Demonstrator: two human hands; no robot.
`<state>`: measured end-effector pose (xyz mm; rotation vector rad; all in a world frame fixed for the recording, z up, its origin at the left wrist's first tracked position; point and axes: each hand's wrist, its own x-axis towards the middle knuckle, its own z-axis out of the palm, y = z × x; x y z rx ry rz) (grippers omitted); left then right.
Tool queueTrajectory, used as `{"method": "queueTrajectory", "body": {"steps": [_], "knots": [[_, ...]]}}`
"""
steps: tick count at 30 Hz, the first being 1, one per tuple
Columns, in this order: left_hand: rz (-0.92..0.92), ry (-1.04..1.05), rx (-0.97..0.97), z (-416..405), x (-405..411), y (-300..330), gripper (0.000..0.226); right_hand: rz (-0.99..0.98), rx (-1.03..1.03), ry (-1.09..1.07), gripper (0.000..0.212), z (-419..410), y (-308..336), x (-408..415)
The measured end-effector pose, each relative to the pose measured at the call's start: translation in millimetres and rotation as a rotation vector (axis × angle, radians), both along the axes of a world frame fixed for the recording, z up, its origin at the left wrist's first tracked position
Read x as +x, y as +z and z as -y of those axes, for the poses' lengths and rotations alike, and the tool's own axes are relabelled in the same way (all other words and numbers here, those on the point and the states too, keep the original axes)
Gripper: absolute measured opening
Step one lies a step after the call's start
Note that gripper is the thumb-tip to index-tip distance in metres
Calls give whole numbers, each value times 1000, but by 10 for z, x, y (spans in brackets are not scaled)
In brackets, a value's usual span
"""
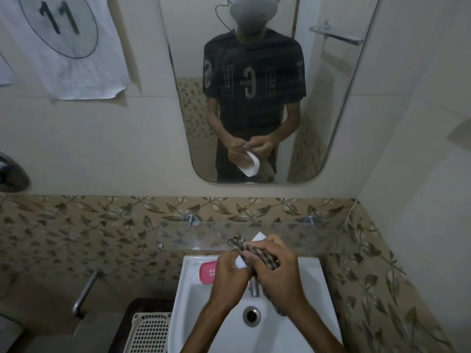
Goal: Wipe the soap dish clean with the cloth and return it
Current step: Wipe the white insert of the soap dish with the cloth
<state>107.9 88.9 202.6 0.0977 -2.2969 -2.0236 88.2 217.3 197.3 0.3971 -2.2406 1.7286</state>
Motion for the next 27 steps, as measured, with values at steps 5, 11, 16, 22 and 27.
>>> {"method": "queueTrajectory", "body": {"steps": [5,11,16,22,27], "knots": [[9,-19,-20,-1,16,-5,38,100,-31,-107,14,-84,-8,-101],[2,-41,-14,11,-20,7,41,144,-79,-159,9,-93,-15,-164],[-30,-2,40,55,-12,-43,30,26,-15,-5,4,53,-31,-4],[-16,7,38,104,74,-49,67,46,12,-65,7,-67,-38,-185],[1,70,40,140,90,-136,74,386,-208,80,7,-154,-67,-387]]}}
